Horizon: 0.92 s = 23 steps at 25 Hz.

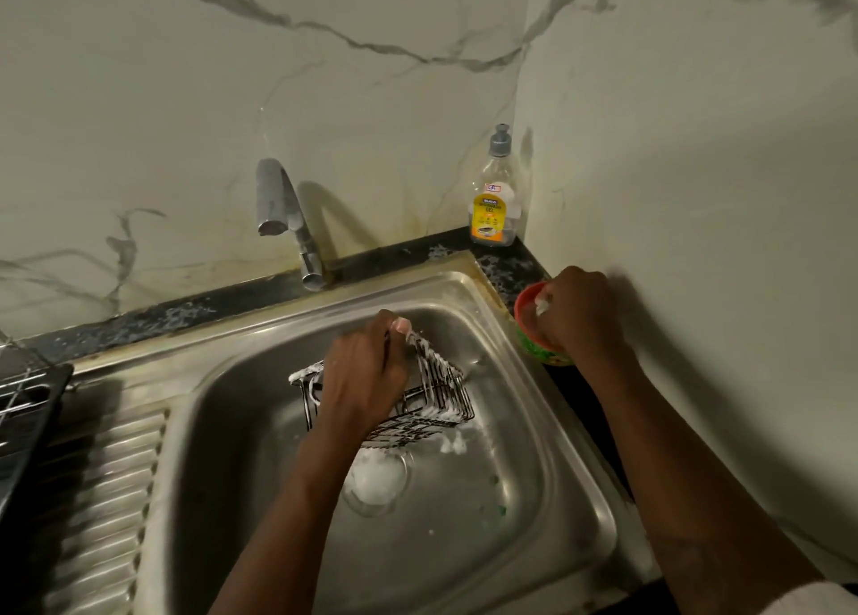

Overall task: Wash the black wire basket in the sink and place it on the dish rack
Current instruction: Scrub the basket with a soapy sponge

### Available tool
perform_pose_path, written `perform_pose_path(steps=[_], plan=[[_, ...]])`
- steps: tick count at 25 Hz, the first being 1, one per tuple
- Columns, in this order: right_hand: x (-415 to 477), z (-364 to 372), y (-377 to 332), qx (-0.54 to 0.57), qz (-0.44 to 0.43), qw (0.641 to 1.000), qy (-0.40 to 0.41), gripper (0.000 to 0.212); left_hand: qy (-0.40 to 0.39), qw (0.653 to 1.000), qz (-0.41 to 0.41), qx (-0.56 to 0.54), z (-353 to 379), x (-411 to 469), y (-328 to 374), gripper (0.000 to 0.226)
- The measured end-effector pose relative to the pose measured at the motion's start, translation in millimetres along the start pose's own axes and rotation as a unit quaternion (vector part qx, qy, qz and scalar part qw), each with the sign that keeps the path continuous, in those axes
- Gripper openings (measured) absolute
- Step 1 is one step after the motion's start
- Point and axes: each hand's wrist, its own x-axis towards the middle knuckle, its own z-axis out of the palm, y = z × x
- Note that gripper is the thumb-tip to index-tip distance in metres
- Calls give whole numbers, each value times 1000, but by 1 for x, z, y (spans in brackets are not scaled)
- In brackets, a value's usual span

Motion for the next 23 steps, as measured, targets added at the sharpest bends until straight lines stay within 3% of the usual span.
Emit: perform_pose_path(steps=[2, 3, 6, 9, 11, 14, 17, 19, 21, 23], plan=[[-13, 6, -12, 117, -26, 989, 89, 29, 48, 999, -20, -16, -12, -12, -18, 37], [-23, 13, -26, 189, -39, 975, 108, 30, 71, 997, -33, -25, -17, -18, -27, 39], [-57, 52, -79, 338, -116, 933, 40, 38, 143, 985, -65, -67, -23, -39, -50, 45], [-88, 95, -130, 409, -184, 893, -32, 27, 200, 971, -97, -91, -22, -55, -69, 47], [-100, 110, -148, 422, -229, 876, -37, 29, 213, 966, -110, -97, -22, -58, -79, 47], [-114, 117, -163, 378, -324, 866, 41, 41, 223, 962, -113, -107, -24, -57, -87, 46], [-119, 120, -170, 334, -409, 845, 78, 37, 213, 966, -101, -110, -24, -61, -89, 43], [-95, 123, -161, 310, -363, 878, 44, 38, 214, 964, -116, -106, -27, -63, -90, 45], [-61, 126, -145, 287, -237, 928, -3, 40, 220, 962, -124, -104, -30, -62, -88, 47], [-47, 128, -134, 277, -162, 947, -23, 39, 212, 966, -120, -88, -30, -59, -84, 48]])
